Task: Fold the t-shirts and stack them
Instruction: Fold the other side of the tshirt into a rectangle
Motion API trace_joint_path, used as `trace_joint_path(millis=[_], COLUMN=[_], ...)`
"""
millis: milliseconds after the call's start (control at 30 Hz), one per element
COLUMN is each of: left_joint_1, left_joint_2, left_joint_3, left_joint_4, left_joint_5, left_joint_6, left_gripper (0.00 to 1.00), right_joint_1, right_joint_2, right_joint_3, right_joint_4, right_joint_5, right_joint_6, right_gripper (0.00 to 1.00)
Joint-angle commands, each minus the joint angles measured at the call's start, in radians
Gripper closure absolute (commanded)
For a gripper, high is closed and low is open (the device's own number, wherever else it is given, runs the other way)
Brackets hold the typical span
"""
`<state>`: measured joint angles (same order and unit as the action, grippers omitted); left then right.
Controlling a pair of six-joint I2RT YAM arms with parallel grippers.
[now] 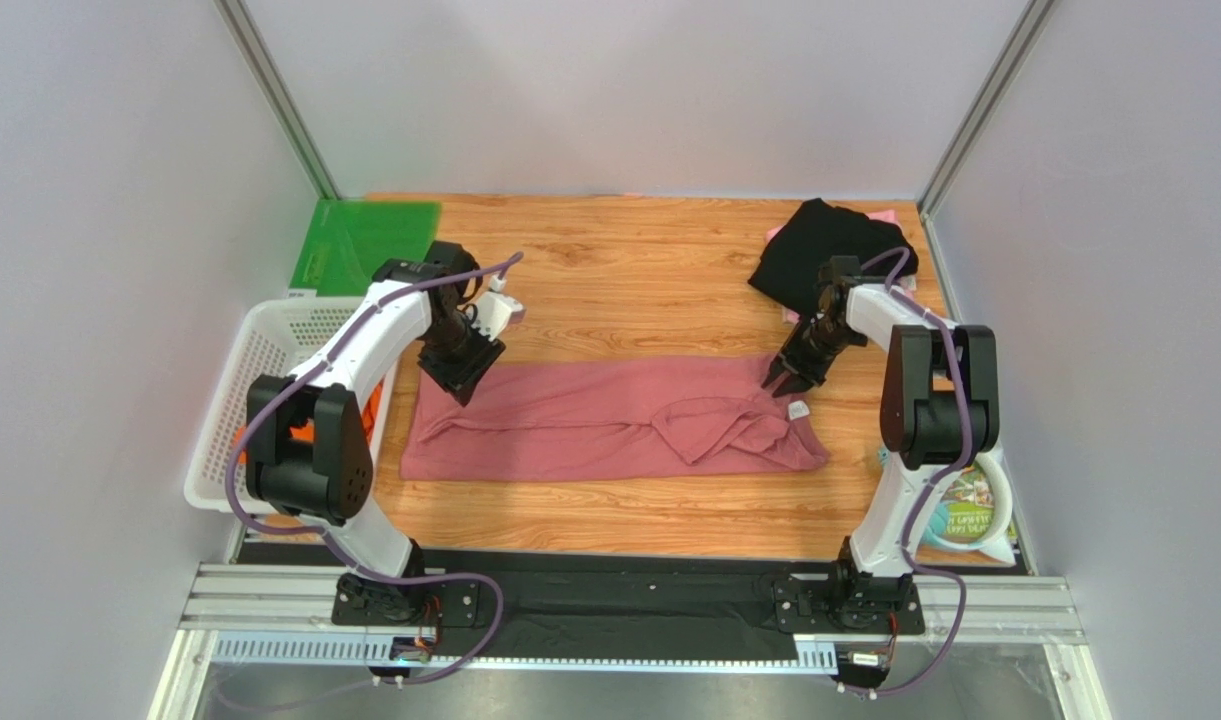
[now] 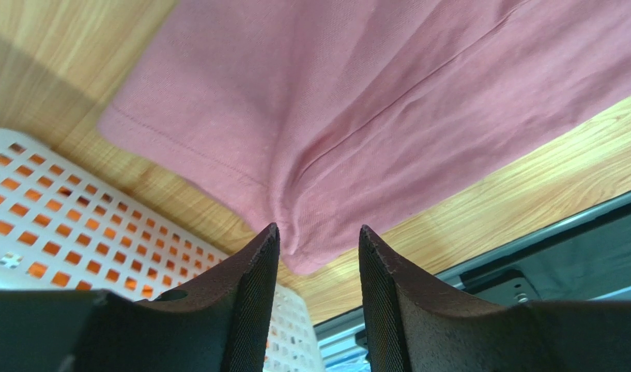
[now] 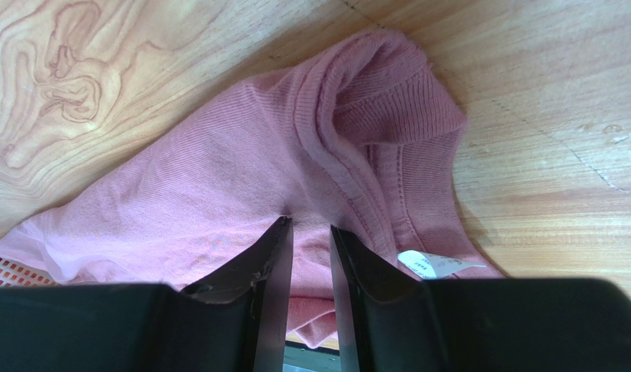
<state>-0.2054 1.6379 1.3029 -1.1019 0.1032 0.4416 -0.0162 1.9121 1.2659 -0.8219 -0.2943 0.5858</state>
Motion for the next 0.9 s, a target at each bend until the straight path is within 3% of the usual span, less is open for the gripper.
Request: trace_joint_path(millis=[0, 233, 333, 733, 867], left_joint_1=[-0.015, -0.019, -0.019, -0.019, -0.017], left_joint_2=[0.048, 0.186, 0.226, 0.037, 0.013], left_joint_3=[-0.017, 0.03, 0.035, -0.29, -0.314], left_joint_4=[0.057, 0.164, 0.134, 0.16, 0.157], left_joint_5=[0.038, 0.029, 0.049, 0.027, 0.0], left_joint_6=[-0.063, -0.119, -0.127, -0.076, -0.075], left_gripper=[0.51, 0.58, 0.6, 0.6, 0.62], right_joint_1=[-0.002, 0.002, 0.002, 0.002, 0.002], right_joint_2=[-0.047, -0.053, -0.051, -0.035, -0.036], right_joint_3=[0.016, 0.003, 0.003, 0.016, 0.02], right_joint_4=[0.003, 0.007, 0.007, 0.009, 0.009], right_joint_5=[0.012, 0.012, 0.011, 0.004, -0.008], right_joint_6=[-0.004, -0.009, -0.009, -0.009, -0.011], right_gripper=[0.7, 0.7, 0.7, 0.7, 0.7])
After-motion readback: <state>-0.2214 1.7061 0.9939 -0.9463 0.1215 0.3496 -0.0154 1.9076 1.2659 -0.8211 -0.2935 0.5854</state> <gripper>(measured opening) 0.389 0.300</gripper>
